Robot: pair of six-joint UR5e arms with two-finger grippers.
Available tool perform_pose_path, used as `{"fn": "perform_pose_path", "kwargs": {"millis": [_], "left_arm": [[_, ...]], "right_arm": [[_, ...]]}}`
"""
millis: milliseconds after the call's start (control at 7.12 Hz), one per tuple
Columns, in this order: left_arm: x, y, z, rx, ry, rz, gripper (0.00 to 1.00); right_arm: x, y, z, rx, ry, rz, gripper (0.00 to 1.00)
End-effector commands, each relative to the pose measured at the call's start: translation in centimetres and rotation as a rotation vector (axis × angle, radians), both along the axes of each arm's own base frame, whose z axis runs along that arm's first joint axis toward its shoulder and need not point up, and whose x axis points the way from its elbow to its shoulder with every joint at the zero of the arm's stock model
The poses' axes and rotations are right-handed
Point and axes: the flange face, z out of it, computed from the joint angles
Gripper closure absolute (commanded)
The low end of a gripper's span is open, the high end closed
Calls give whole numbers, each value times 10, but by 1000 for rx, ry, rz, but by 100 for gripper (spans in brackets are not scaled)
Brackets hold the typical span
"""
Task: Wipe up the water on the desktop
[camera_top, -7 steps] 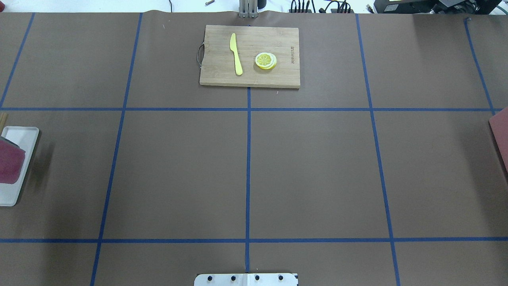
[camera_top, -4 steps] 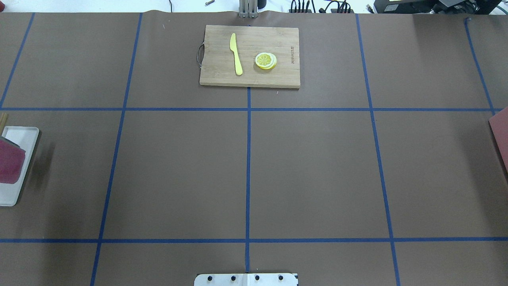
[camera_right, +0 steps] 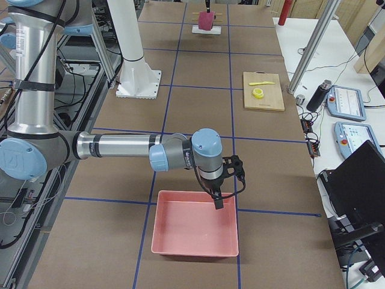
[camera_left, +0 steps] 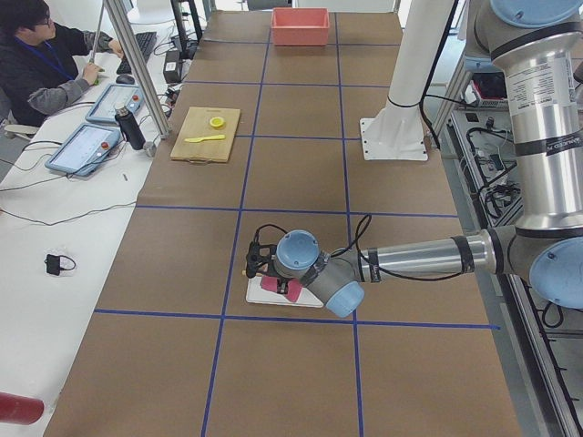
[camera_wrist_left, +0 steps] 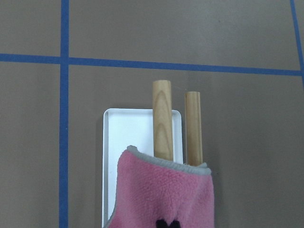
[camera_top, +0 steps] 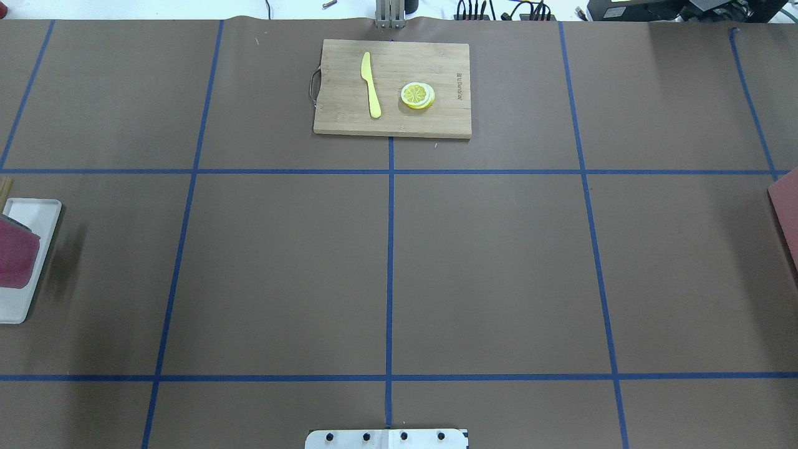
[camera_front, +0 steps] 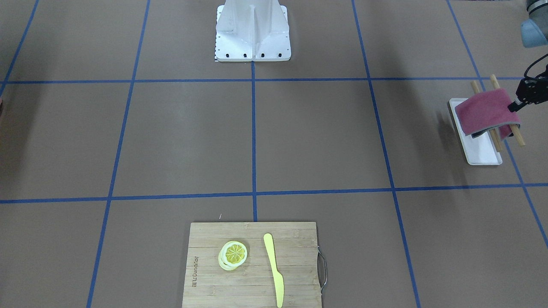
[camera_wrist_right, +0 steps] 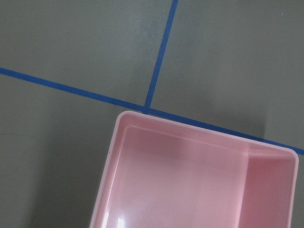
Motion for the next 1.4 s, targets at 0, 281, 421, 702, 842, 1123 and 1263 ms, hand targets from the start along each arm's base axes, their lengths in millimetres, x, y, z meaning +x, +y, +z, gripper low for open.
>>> {"fn": "perform_pose_path", "kwargs": {"millis": [0, 281, 421, 702, 842, 1123, 1263], "left_arm": [[0, 0, -2, 3, 2, 0, 100], [0, -1, -9, 11, 11, 3, 100], [3, 0, -15, 5, 49, 34, 100], [5, -3, -31, 16, 81, 54, 100], [6, -7, -36, 24, 88, 59, 100], [11, -24, -62, 3, 127, 42, 100], [12, -29, -77, 0, 139, 27, 100]], "right_arm": [[0, 0, 0, 0, 0, 0, 0], [0, 0, -1, 1, 0, 0, 0], [0, 0, -1, 0, 0, 1, 0], [0, -1, -2, 3, 0, 3, 0], [0, -1, -2, 3, -2, 2, 0], [0, -1, -4, 6, -5, 2, 0], [0, -1, -10, 16, -8, 1, 0]]}}
